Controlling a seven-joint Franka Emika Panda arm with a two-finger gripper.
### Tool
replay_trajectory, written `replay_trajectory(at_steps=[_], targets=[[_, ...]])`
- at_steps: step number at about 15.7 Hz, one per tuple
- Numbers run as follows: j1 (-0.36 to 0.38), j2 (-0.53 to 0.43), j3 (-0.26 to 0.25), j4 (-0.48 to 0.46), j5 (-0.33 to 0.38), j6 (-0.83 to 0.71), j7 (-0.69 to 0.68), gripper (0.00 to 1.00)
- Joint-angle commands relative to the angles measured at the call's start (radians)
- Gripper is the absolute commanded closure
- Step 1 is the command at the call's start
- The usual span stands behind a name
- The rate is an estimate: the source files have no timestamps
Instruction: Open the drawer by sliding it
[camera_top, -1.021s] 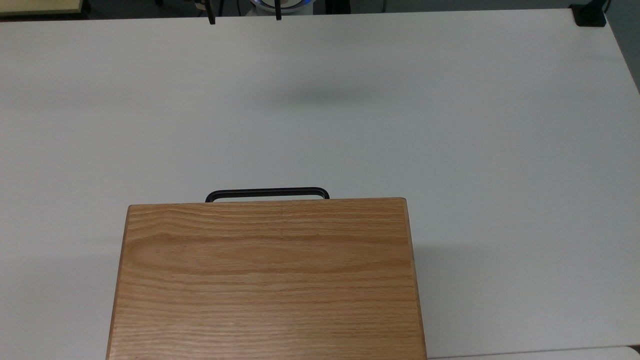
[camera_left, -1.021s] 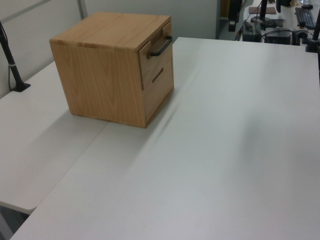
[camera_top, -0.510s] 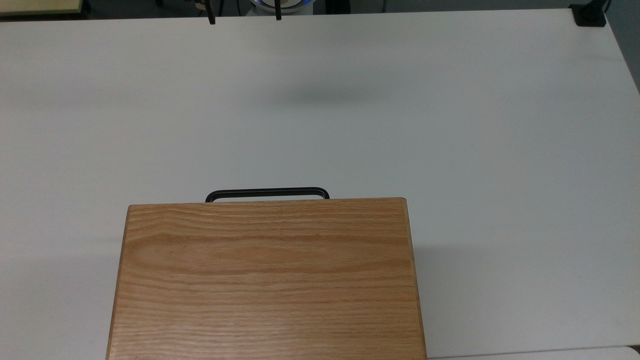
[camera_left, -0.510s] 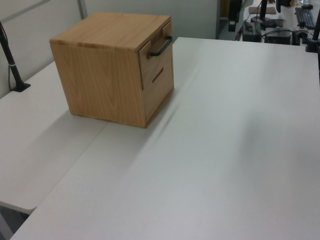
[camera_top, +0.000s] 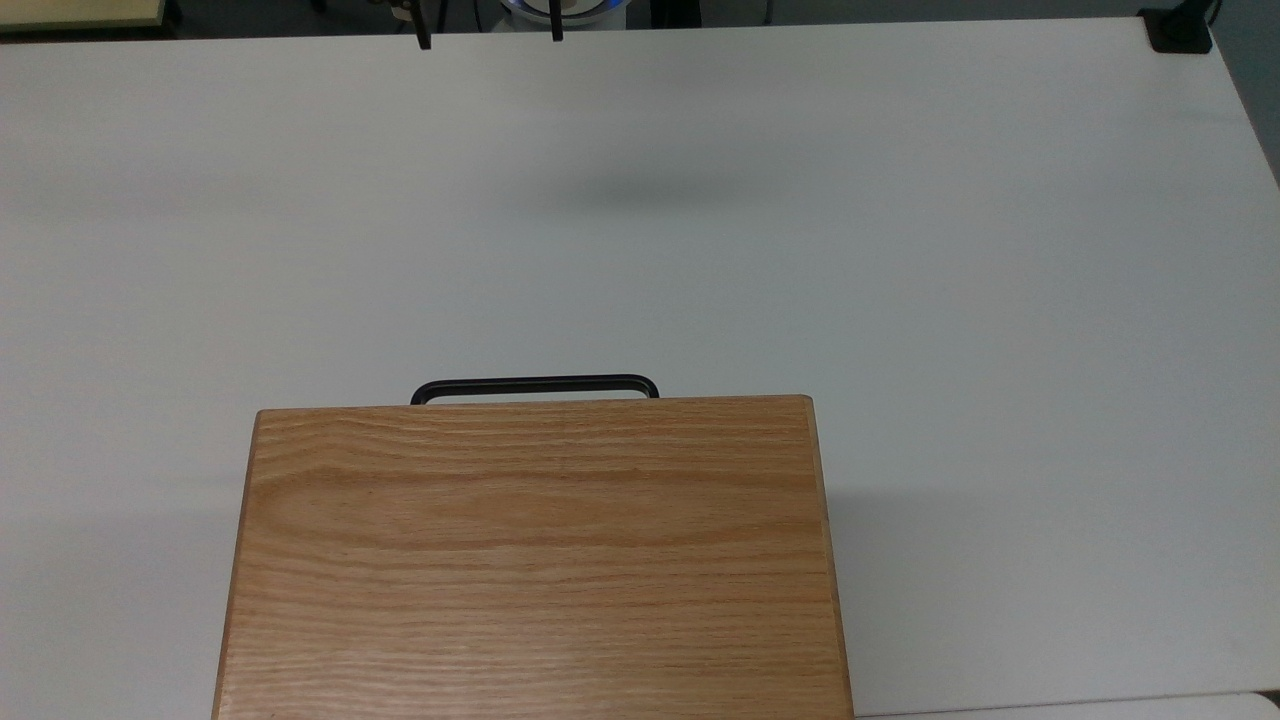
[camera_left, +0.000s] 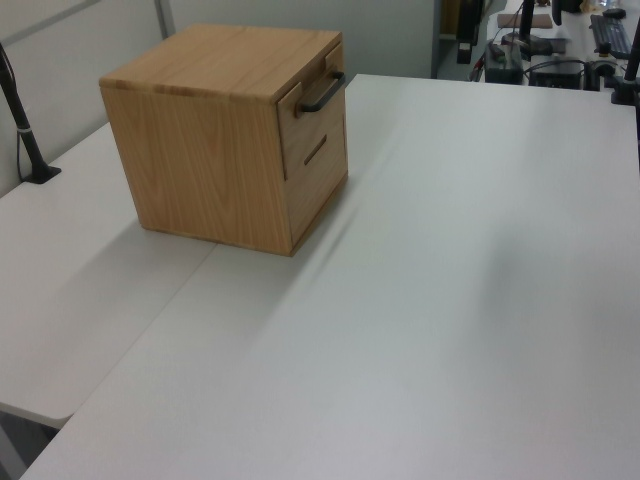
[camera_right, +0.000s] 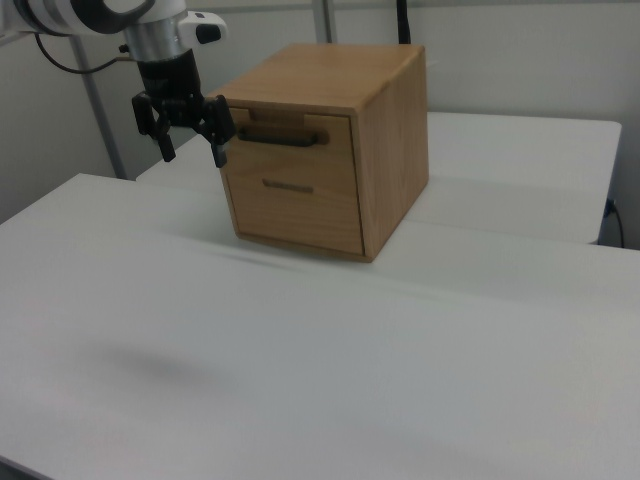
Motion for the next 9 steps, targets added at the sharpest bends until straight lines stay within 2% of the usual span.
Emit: replay_trajectory(at_steps=[1,9], targets=[[0.008,-0.025,-0.002,-0.03,-0.01,0.001,0.011,0.0],[0.006,-0.025,-0.002,-0.03,-0.003,0.0,0.006,0.0]])
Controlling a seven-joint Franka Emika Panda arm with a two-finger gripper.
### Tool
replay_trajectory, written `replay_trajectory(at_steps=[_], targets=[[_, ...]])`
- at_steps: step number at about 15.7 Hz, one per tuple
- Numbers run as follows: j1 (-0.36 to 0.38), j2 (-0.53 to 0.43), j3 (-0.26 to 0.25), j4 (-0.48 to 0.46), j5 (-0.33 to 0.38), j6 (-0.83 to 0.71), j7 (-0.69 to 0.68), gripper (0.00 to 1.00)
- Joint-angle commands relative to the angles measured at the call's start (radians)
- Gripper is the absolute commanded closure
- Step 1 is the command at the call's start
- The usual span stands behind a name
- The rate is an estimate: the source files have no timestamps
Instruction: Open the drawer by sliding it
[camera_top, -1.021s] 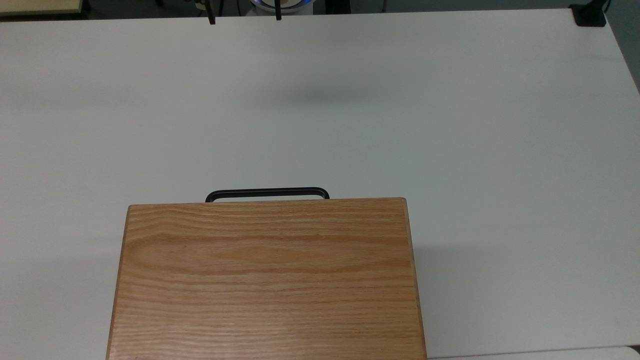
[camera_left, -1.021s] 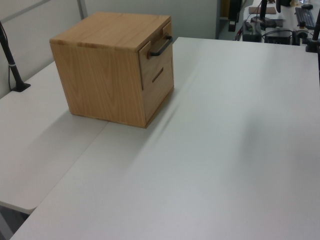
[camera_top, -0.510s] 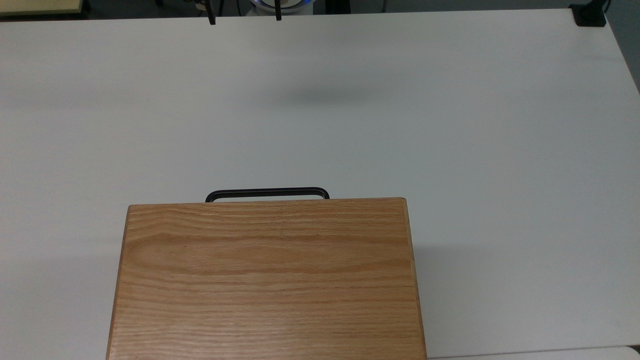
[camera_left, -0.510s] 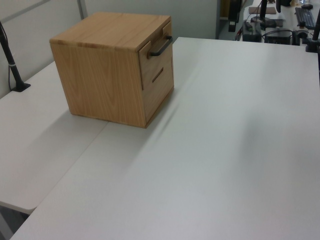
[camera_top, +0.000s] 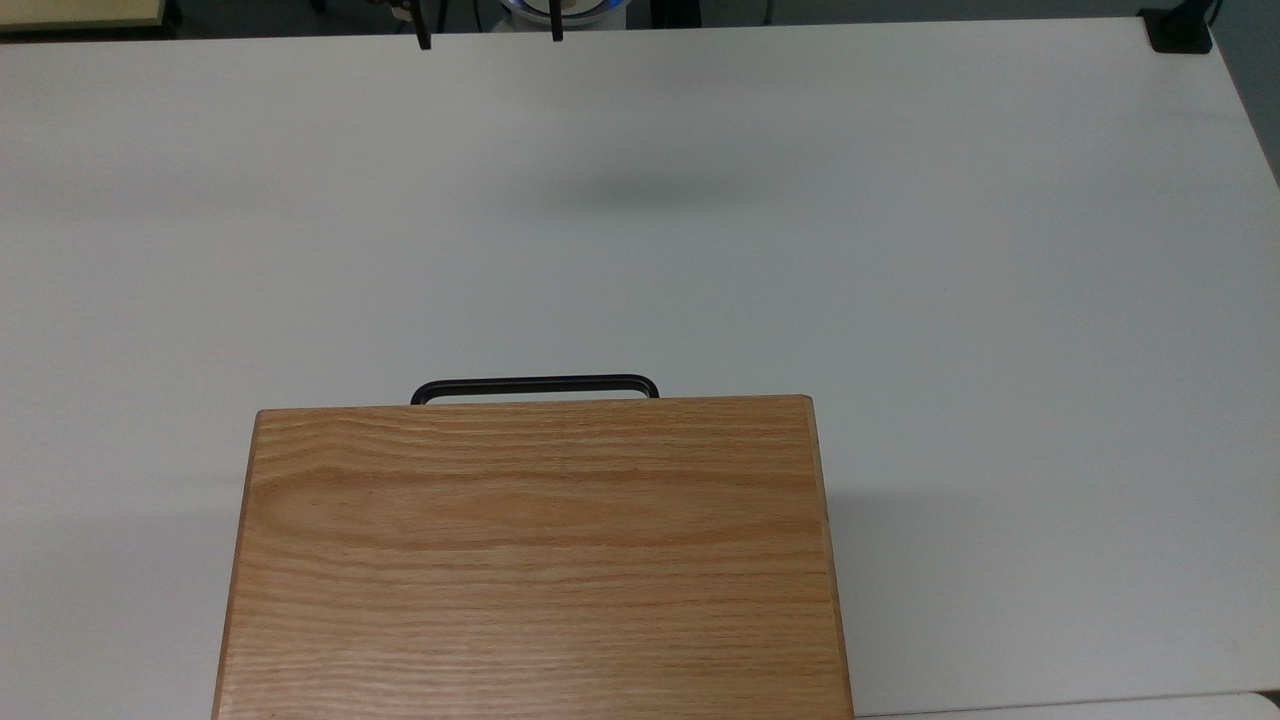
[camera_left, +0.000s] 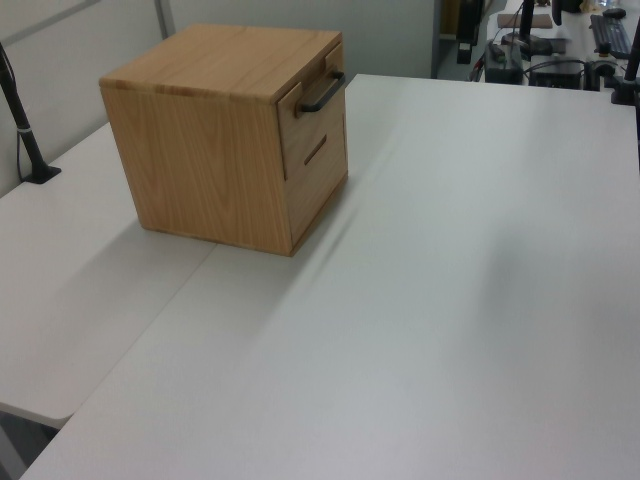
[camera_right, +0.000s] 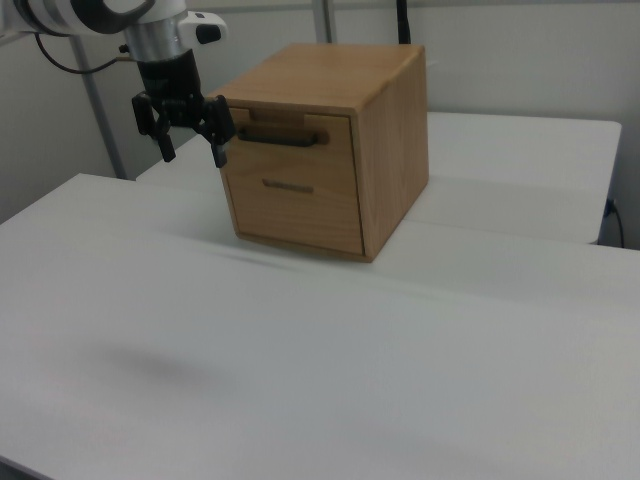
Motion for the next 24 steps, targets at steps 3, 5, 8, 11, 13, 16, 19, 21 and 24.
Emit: replay_trajectory(at_steps=[3,5,8,11,13,16,19,21,24], targets=[[0.009,-0.025,0.0,-0.028,-0.004,-0.014,0.052,0.0],[0.008,-0.025,0.0,-0.028,0.001,-0.016,0.08,0.0],[0.008,-0.025,0.007,-0.029,-0.002,-0.014,0.089,0.0],[0.005,-0.022,0.015,-0.029,-0.014,-0.026,0.08,0.0],[0.0,-0.021,0.015,-0.028,-0.016,-0.03,0.078,0.0],[-0.003,-0.022,0.015,-0.026,-0.013,-0.033,0.094,0.0],[-0.009,-0.018,0.013,-0.029,0.003,-0.02,0.226,0.0],[-0.011,-0.011,0.009,-0.028,0.039,0.016,0.441,0.0],[-0.023,-0.008,0.0,-0.055,0.121,0.197,0.771,0.0]])
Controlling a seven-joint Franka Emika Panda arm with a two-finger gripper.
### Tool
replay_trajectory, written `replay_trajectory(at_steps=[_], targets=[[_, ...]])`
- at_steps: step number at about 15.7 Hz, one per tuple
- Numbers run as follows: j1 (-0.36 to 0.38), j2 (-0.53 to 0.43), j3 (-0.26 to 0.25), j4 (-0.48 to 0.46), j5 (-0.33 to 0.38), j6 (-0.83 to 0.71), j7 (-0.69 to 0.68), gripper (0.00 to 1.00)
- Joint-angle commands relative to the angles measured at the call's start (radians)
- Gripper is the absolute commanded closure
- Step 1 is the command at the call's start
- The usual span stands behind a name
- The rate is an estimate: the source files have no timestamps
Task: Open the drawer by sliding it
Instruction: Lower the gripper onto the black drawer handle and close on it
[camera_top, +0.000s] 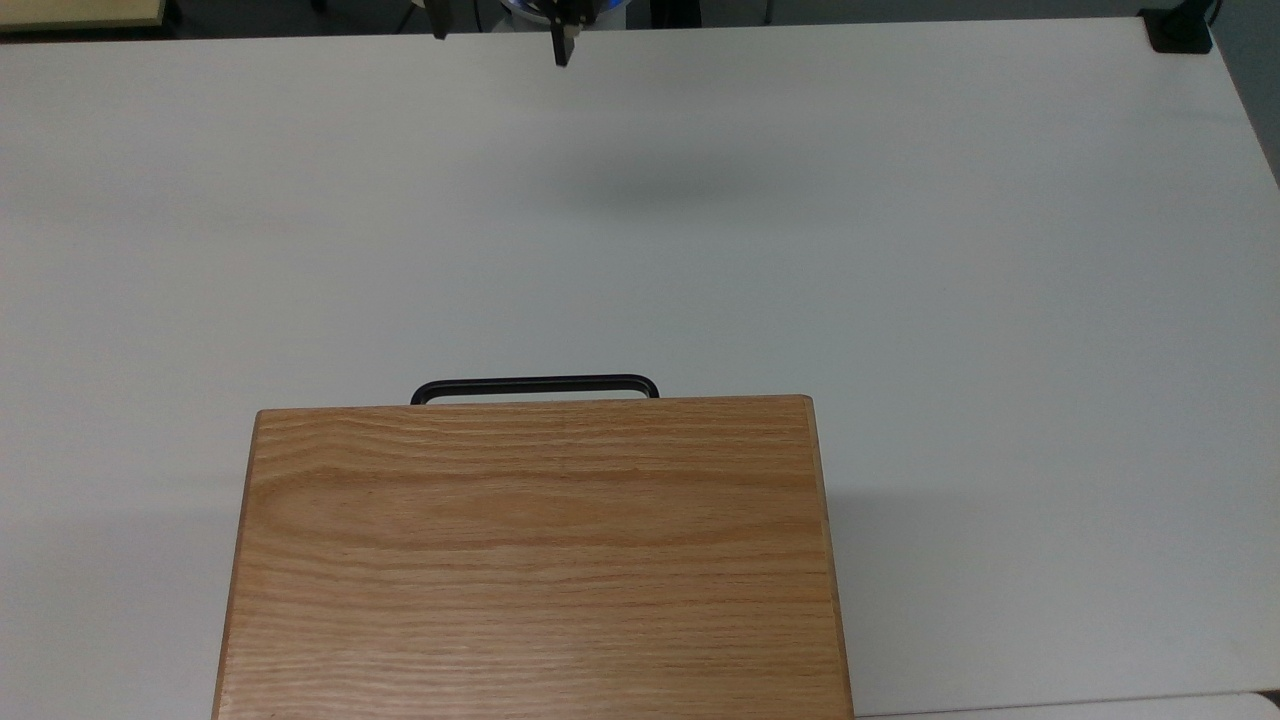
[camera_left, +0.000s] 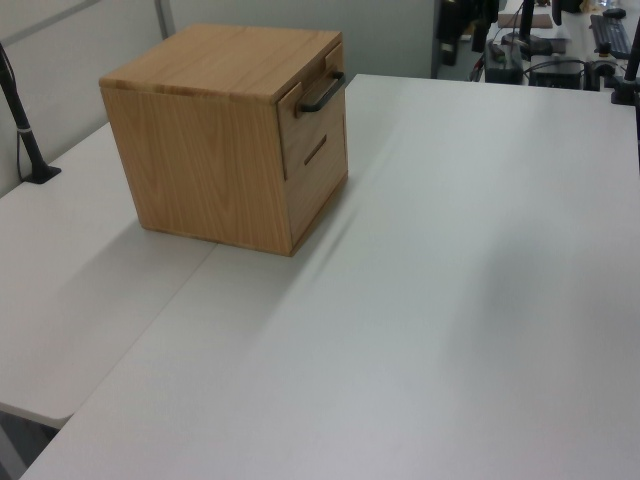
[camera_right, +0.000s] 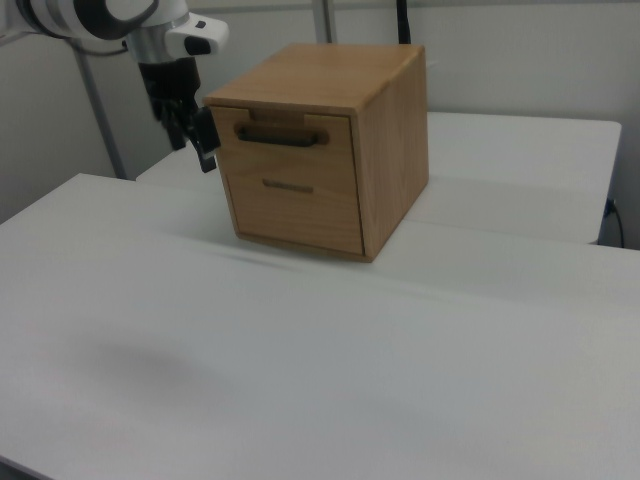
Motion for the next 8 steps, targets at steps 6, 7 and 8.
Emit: replay_trajectory(at_steps=[6,7,8], targets=[[-0.039,0.049,-0.011,-0.063,0.136,0.405,0.543,0.22],[-0.038,0.062,-0.011,-0.062,0.137,0.431,0.573,0.31],[-0.038,0.081,-0.009,-0.06,0.142,0.463,0.607,0.4]])
